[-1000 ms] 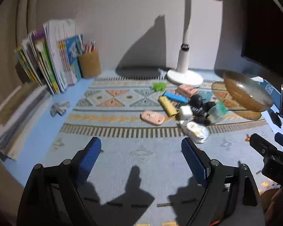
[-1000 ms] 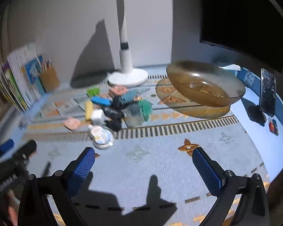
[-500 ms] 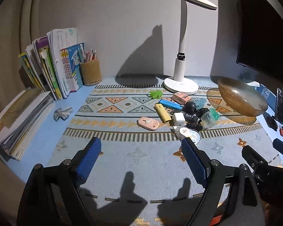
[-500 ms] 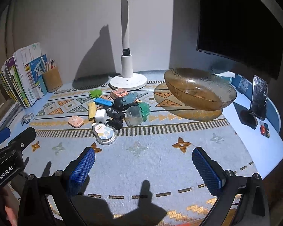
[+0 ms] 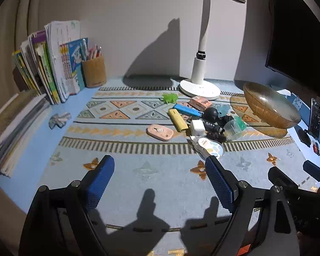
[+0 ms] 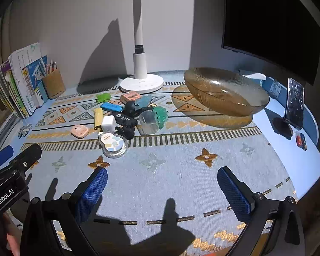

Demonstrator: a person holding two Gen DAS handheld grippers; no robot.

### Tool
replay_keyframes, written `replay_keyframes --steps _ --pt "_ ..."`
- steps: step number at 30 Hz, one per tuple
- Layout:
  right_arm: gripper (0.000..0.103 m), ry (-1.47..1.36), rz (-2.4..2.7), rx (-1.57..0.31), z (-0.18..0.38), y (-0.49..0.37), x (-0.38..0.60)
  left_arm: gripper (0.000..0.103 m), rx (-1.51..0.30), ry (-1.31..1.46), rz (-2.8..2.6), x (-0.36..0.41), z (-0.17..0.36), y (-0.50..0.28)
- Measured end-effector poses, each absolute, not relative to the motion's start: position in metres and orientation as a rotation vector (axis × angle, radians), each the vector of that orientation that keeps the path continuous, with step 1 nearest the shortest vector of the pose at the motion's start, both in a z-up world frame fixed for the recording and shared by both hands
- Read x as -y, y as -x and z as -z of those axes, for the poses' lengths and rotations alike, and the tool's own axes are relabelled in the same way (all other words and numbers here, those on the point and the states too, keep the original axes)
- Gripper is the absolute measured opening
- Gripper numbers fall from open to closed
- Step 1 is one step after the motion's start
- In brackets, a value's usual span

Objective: Organize rigid objects

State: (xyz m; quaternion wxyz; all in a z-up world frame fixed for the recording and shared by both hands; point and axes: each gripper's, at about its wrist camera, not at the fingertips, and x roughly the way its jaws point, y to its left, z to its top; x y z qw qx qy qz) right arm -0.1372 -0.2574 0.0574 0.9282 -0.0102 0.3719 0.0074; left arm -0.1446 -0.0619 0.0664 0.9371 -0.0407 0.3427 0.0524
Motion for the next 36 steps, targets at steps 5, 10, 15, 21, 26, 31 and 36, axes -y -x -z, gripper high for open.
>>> replay_keyframes --steps 5,10,15,21,26,31,36 --pt "0.103 0.000 -0.006 -0.772 -0.057 0.136 0.263 0.086 -0.703 0.056 -0.095 0.070 -0.066 0.146" --pt "0.103 0.005 -0.009 -0.765 -0.058 0.138 0.263 0.086 -0.705 0.052 -0.088 0.072 -0.066 0.146" --pt "0.103 0.000 -0.012 -0.778 -0.052 0.134 0.264 0.086 -0.722 0.056 -0.082 0.072 -0.060 0.142" --pt "0.103 -0.006 -0.011 -0.810 -0.040 0.127 0.265 0.086 -0.736 0.062 -0.069 0.072 -0.048 0.135" --pt "0.103 -0.004 -0.005 -0.837 -0.031 0.117 0.263 0.086 -0.763 0.062 -0.062 0.072 -0.038 0.124" --pt "0.103 -0.007 -0.001 -0.864 -0.021 0.112 0.265 0.086 -0.786 0.076 -0.064 0.068 -0.029 0.117" --pt "0.103 -0.011 -0.001 -0.878 -0.016 0.108 0.267 0.086 -0.799 0.085 -0.073 0.065 -0.024 0.114"
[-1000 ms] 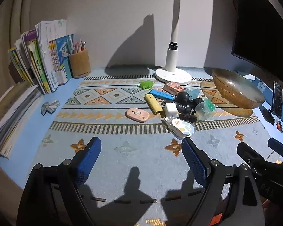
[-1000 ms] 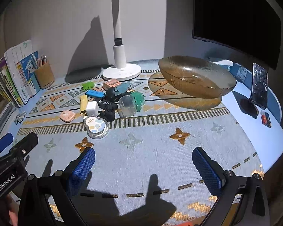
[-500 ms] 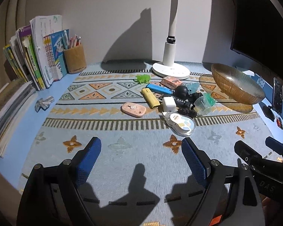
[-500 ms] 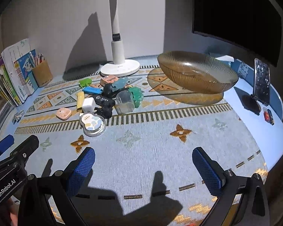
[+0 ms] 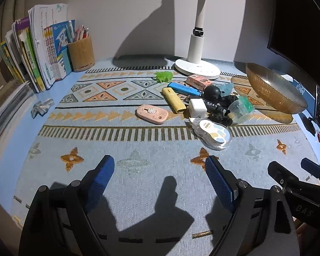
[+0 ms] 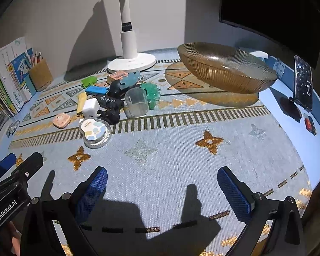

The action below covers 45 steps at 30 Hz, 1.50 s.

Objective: Organize rigid objects

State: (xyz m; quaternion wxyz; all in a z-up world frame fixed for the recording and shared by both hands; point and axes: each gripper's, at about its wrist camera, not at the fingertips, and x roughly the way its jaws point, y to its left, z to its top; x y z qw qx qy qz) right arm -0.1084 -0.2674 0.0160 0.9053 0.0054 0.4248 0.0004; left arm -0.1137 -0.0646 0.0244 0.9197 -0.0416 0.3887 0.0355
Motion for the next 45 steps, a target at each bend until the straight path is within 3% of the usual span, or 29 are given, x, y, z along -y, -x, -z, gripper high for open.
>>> replay_keyframes --steps 12,21,27,37,42,45 --pt "0.103 0.001 -0.017 -0.905 -0.005 0.101 0.262 0.086 -0.827 0.105 -0.068 0.051 -0.016 0.102" --pt "0.102 0.022 -0.174 -0.923 -0.008 0.073 0.236 0.086 -0.924 0.172 -0.081 0.019 -0.014 0.051" --pt "0.078 0.090 -0.273 -0.968 0.004 0.049 0.210 0.086 -1.024 0.223 -0.089 0.021 0.009 0.005" --pt "0.078 0.171 -0.310 -0.978 0.018 0.033 0.183 0.086 -1.016 0.098 -0.148 0.033 0.019 -0.016" --pt "0.054 0.186 -0.329 -0.957 0.018 0.031 0.173 0.086 -1.025 0.099 -0.145 0.016 0.018 -0.007" --pt "0.050 0.194 -0.367 -0.950 0.017 0.037 0.167 0.086 -1.024 0.111 -0.168 -0.008 0.019 0.007"
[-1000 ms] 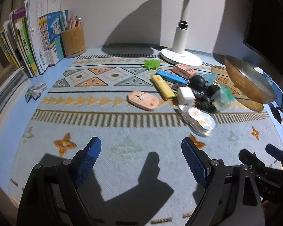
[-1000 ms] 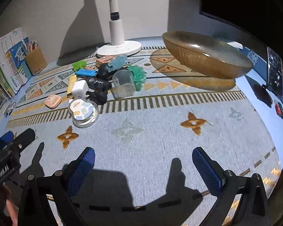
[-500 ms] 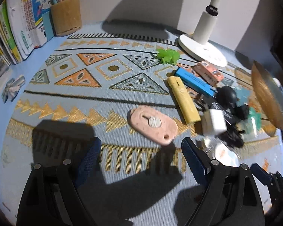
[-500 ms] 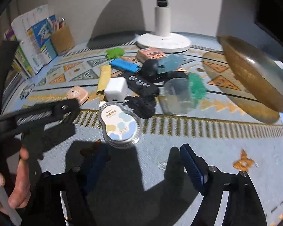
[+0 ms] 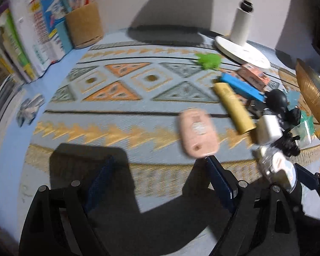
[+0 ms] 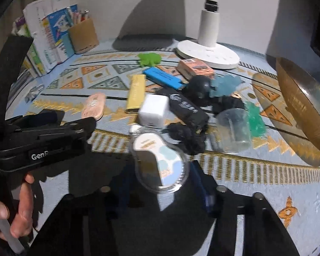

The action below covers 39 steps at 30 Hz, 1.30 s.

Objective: Organize rigid objects
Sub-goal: 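Grasp the pink tag with the left gripper while the right grasps the round clear container, then carry both items over the amber bowl and open both grippers to drop them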

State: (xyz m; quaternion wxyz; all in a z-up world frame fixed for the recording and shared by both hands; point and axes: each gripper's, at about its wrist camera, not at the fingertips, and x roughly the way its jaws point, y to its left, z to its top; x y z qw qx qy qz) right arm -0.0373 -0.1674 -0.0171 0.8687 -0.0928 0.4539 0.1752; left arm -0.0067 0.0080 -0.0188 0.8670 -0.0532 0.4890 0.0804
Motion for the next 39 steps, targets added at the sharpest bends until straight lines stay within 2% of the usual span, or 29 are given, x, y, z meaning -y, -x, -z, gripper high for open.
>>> replay_keyframes --steps 5,6,8,9,11,13,15,16,17,19,21,29,39 --pt "0.051 0.178 -0.403 -0.950 0.018 0.044 0.167 0.085 -1.019 0.137 -0.140 -0.027 0.016 0.010" --pt "0.064 0.167 -0.391 -0.951 0.018 0.043 0.170 0.085 -1.020 0.146 -0.103 -0.025 0.015 0.007" --pt "0.081 0.153 -0.357 -0.950 0.019 0.039 0.178 0.085 -1.030 0.165 -0.045 -0.018 0.014 0.001" --pt "0.081 0.147 -0.369 -0.953 0.019 0.038 0.179 0.085 -1.034 0.169 -0.026 -0.012 0.015 -0.004" --pt "0.079 0.138 -0.387 -0.959 0.019 0.034 0.178 0.085 -1.035 0.133 -0.020 0.001 0.015 -0.012" --pt "0.072 0.158 -0.387 -0.951 0.020 0.031 0.171 0.084 -1.035 0.084 -0.025 0.012 0.016 -0.019" --pt "0.061 0.211 -0.373 -0.940 0.022 0.030 0.159 0.080 -1.025 0.053 -0.038 0.018 0.017 -0.024" --pt "0.060 0.230 -0.366 -0.931 0.023 0.030 0.155 0.075 -1.021 0.040 -0.045 0.019 0.017 -0.026" --pt "0.052 0.230 -0.377 -0.927 0.022 0.031 0.153 0.071 -1.011 0.032 -0.042 0.021 0.016 -0.027" --pt "0.048 0.230 -0.389 -0.922 0.022 0.033 0.151 0.044 -0.992 0.019 -0.016 0.025 0.013 -0.026" --pt "0.048 0.225 -0.393 -0.918 0.022 0.037 0.153 0.033 -0.985 0.003 0.004 0.027 0.012 -0.025" --pt "0.048 0.103 -0.394 -0.851 -0.006 0.060 0.184 0.033 -0.883 0.054 0.044 0.026 -0.014 0.004" --pt "0.048 -0.003 -0.179 -0.684 -0.082 0.072 0.282 0.033 -0.724 0.038 0.168 0.073 -0.090 0.014"
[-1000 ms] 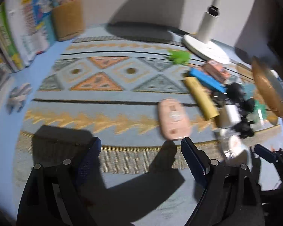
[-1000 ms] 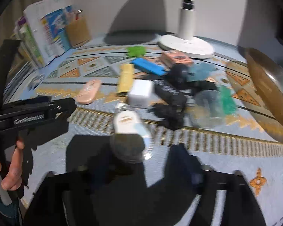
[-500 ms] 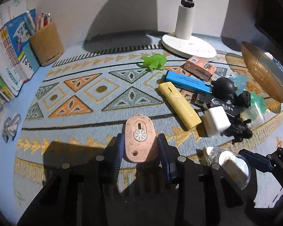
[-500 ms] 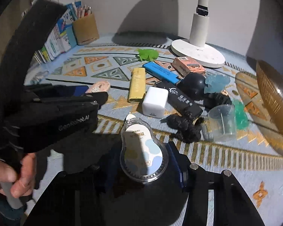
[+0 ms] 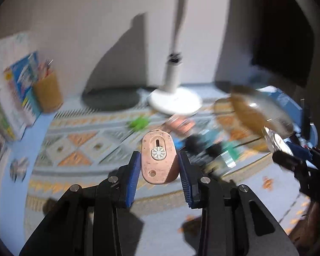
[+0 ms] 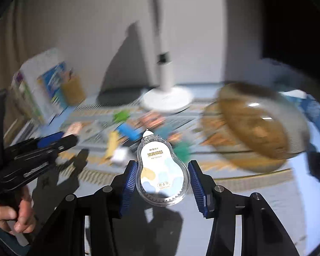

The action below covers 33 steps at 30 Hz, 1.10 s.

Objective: Organize rigid objects
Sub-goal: 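Carry both items over the amber bowl and open both grippers to drop them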

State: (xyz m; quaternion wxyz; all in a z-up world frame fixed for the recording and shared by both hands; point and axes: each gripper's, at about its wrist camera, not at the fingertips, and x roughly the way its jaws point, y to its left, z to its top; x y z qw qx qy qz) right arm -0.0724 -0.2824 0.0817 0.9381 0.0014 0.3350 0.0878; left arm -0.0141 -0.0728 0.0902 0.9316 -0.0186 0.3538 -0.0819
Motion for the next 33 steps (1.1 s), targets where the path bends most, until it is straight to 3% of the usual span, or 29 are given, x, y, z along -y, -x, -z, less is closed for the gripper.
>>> replay_keyframes --steps 10,18,33 --pt "0.048 -0.077 0.153 -0.631 -0.134 0.035 0.429 0.033 -0.693 0.001 0.530 0.228 -0.145 -0.057" --pt "0.048 -0.026 0.077 -0.878 -0.085 -0.022 0.453 0.033 -0.863 -0.086 0.602 0.310 -0.080 -0.109" --pt "0.048 0.021 0.056 -0.995 -0.052 -0.047 0.453 0.034 -0.967 -0.139 0.599 0.334 -0.034 -0.129"
